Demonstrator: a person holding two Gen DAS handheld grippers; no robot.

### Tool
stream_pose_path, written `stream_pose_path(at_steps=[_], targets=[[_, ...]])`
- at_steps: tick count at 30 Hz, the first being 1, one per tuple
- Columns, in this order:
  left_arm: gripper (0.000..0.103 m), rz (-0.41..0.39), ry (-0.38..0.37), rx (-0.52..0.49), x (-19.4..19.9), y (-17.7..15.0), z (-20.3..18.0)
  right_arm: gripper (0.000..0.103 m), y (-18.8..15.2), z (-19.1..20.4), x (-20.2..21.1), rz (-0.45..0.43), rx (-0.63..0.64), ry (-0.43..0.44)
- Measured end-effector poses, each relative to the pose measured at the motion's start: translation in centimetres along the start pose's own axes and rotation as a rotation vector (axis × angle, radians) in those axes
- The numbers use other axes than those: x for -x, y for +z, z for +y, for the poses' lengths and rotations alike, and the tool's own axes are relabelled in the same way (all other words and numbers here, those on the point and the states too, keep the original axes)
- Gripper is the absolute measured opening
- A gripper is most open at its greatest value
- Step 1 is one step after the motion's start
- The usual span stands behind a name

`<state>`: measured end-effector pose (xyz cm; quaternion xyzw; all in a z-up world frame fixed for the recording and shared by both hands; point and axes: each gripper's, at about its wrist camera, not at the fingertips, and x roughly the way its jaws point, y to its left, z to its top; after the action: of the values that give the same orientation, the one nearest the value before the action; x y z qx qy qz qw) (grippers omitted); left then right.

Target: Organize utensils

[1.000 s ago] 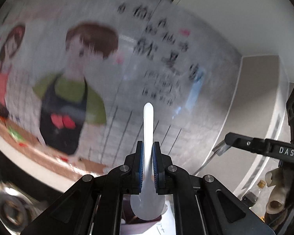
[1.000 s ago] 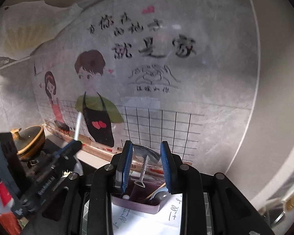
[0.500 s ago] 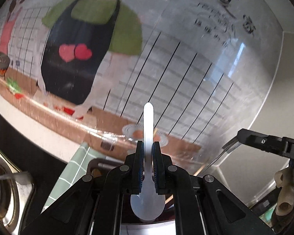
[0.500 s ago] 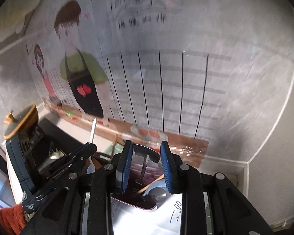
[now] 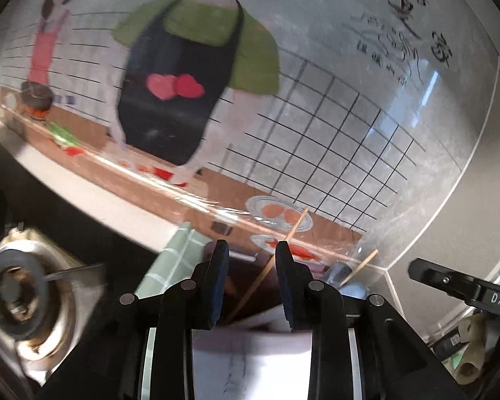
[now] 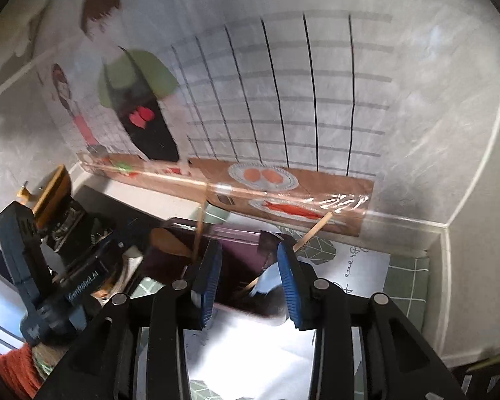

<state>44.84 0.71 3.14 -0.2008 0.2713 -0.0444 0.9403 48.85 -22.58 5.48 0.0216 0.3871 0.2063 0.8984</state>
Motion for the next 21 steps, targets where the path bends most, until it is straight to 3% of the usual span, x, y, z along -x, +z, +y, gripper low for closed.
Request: stream_pose_path(at_steps=[3,10,17,21], targets=[[0.030,0.032,0.003,0.001,2.6,-0.5,0.7,0.034,-1.3,1.1,1.8,-0.007,0.021,-0.010],[0.031,0.108,0.021,-0.102,8.3,-5.1,3.5,0.034,-6.0,3.2,3.1,0.062,0.032,-0.017],[0.031,0.220,0.000,-0.198,11.5,-10.3,6.4,0.034,-12.5,5.3,3.5,0.129,-0.045,0.001],[0.031,0.283,-0.030,-0.240,12.2,-12.7,7.1,0.034,-16.8,6.6,3.8,0.161,-0.091,-0.034]])
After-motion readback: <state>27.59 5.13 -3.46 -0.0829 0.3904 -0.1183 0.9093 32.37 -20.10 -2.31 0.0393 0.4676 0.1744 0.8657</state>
